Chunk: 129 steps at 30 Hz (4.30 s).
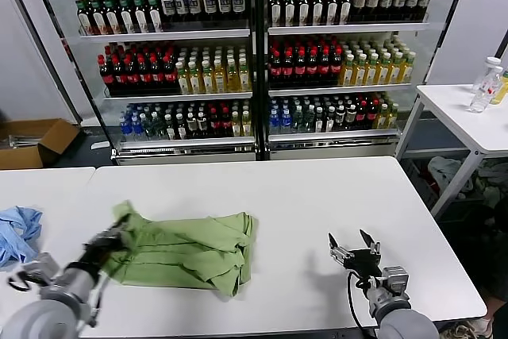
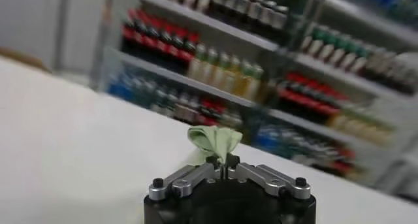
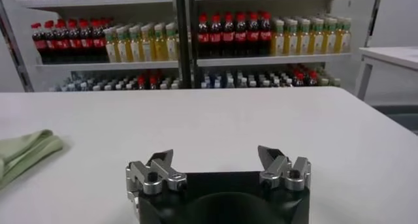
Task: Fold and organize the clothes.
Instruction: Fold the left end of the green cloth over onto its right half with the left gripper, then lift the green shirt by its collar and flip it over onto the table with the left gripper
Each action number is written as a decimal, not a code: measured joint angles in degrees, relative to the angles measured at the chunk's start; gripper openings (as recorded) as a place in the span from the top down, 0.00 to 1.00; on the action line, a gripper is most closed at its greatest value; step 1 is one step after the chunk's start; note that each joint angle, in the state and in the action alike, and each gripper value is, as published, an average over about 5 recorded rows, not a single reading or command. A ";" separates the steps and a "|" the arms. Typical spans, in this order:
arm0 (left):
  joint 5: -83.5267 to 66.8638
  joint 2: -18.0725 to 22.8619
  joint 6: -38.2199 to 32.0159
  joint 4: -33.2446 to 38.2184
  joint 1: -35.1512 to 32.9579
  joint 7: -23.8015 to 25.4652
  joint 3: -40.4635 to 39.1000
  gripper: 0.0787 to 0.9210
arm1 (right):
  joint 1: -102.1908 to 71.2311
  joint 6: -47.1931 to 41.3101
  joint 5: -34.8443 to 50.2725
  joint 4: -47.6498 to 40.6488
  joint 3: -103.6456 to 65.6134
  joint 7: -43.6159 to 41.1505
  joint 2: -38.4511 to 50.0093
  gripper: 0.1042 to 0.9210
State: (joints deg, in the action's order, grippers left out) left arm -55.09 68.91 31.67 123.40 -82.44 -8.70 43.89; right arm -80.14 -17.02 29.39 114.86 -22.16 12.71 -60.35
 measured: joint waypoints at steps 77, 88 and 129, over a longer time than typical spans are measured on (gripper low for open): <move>-6.09 6.32 0.05 -22.91 7.78 10.59 -5.89 0.94 | -2.06 -0.42 -1.05 2.77 -2.47 0.41 -2.00 0.12; -13.27 6.34 1.09 -21.93 7.97 11.16 -2.82 0.98 | -1.83 -0.49 -0.46 2.91 -3.21 0.53 -1.77 0.12; 3.61 15.91 0.01 -16.75 22.04 -7.95 -25.88 0.98 | -6.92 -0.43 0.31 10.04 -10.32 0.33 -1.40 0.12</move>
State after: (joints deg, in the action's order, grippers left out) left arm -51.48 84.82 31.68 106.65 -60.40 -16.65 18.01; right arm -87.07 -17.45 29.71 124.90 -32.49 13.04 -61.74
